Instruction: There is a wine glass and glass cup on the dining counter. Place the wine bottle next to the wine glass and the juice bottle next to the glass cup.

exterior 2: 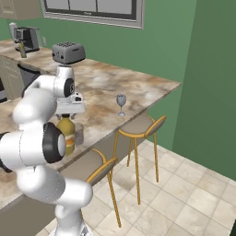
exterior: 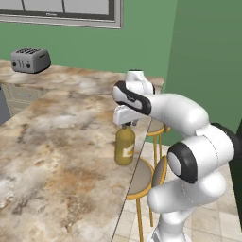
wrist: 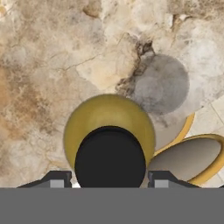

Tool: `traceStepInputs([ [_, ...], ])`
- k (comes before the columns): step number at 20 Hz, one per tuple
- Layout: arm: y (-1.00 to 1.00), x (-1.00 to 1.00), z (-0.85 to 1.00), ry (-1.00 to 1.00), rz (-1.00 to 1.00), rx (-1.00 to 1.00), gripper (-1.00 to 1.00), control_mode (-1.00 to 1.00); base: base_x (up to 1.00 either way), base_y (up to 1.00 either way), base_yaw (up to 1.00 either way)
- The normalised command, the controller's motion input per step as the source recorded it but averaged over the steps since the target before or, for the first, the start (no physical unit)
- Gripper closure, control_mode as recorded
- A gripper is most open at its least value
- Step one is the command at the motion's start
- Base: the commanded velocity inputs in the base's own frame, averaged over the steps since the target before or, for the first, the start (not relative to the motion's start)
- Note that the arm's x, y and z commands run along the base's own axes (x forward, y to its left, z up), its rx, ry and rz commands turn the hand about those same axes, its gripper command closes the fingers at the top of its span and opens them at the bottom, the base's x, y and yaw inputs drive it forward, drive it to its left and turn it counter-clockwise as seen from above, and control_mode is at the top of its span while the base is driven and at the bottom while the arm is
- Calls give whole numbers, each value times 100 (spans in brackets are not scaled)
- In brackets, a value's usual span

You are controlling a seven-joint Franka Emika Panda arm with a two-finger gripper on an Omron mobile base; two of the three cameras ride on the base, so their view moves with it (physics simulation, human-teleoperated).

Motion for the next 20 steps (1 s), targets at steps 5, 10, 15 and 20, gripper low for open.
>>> traceStepInputs([
  [5, 9, 37, -15, 0, 0, -4, 100, -100, 0, 0, 0],
  [10, 14, 32, -20, 0, 0, -6, 100, -100, 0, 0, 0],
  [15, 21, 18, -21, 0, 0, -5, 100, -100, 0, 0, 0],
  [20, 21, 2, -24, 0, -1, -4, 100, -100, 0, 0, 0],
])
